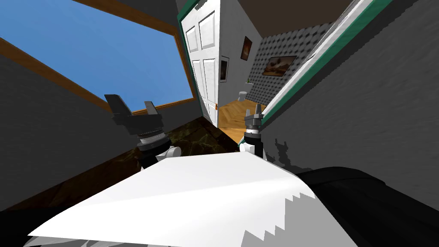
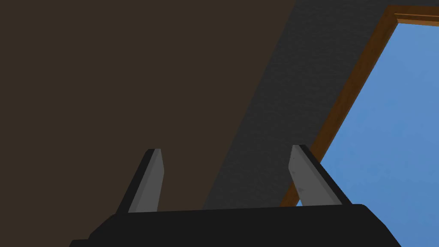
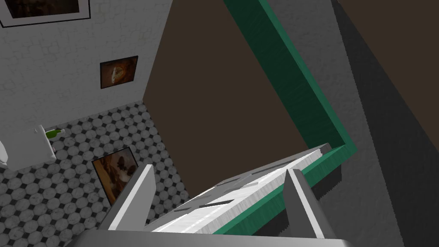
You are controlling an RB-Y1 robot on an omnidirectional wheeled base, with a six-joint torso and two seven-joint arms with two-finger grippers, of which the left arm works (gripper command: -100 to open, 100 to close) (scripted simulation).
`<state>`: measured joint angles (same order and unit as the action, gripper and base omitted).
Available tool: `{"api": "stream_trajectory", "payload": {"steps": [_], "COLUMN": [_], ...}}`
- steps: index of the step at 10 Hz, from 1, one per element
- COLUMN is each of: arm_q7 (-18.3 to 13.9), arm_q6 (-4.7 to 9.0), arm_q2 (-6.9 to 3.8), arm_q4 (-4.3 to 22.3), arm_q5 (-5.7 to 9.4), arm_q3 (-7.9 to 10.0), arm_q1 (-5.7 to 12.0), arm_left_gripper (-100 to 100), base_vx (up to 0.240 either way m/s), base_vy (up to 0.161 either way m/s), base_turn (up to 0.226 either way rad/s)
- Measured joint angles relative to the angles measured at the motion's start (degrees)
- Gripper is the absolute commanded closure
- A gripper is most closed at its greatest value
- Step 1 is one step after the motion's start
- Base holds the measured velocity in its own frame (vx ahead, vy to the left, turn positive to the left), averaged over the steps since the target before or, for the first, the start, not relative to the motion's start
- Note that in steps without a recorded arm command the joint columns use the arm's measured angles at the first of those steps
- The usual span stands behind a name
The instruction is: Push the door open
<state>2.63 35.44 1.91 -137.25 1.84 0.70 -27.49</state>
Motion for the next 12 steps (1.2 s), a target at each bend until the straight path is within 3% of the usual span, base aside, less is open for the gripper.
{"api": "stream_trajectory", "payload": {"steps": [12], "arm_q7": [-1.27], "arm_q6": [1.64], "arm_q2": [-3.52], "arm_q4": [13.79], "arm_q5": [-0.44], "arm_q3": [-1.76], "arm_q1": [5.24], "arm_left_gripper": [-100], "base_vx": [0.081], "base_vy": [0.034], "base_turn": [-0.063]}}
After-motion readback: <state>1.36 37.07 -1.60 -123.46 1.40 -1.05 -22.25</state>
